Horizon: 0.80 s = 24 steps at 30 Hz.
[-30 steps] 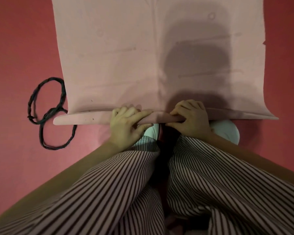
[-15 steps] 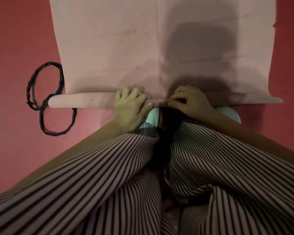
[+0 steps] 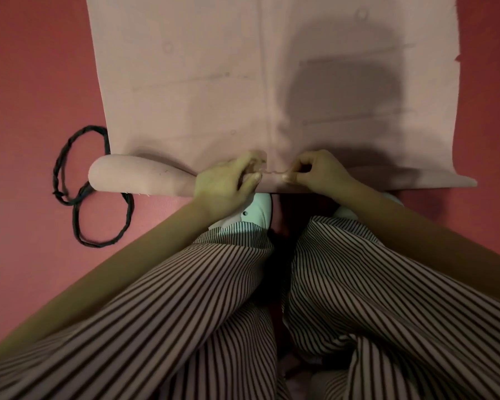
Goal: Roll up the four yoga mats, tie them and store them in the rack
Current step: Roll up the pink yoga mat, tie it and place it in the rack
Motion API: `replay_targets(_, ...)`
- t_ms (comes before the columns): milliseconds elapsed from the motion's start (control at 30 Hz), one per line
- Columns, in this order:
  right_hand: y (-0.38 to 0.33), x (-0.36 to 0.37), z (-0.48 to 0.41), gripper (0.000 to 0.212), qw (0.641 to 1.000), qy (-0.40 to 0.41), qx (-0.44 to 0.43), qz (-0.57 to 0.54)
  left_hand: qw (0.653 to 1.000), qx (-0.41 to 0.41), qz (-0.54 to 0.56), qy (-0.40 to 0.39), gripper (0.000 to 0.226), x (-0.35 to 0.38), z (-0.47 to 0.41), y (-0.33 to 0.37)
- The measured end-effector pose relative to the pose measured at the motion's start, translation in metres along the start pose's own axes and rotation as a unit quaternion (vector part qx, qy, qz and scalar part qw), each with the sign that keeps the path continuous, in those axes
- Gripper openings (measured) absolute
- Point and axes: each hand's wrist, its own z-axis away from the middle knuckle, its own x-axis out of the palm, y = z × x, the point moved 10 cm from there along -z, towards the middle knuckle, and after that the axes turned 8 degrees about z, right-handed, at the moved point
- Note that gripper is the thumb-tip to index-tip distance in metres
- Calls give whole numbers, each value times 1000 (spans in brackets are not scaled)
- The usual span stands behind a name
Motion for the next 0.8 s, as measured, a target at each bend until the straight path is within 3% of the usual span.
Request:
replay_targets(133,-2,6,-3,21,997,-51,-2,60,995,82,-47,37,33,1,8,10)
replay_targets(267,-12,11,9,31,991,-43,-43,123,980,123,-103,117,20,-3,15,11)
replay_targets(400,-17,12,15,30,988,-68,-66,125,979,142,-69,126,23,-5,16,9)
replay_targets(467,-15,10,11,29,989,-95,-68,95,982,161,-40,92,26,-4,12,9)
replay_targets(533,-15,10,6,26,988,-112,-71,76,982,177,-46,45,44,2,8,8)
replay_targets(600,-14,7,3,20,992,-93,-63,65,982,177,-62,6,46,8,4,6)
replay_targets(700,-4,-1,-1,23,999,-40,-16,31,987,140,-66,-50,44,14,-3,1)
replay_targets(800,-2,-1,-4,25,998,-59,3,30,983,100,-81,-132,61,23,-7,-2)
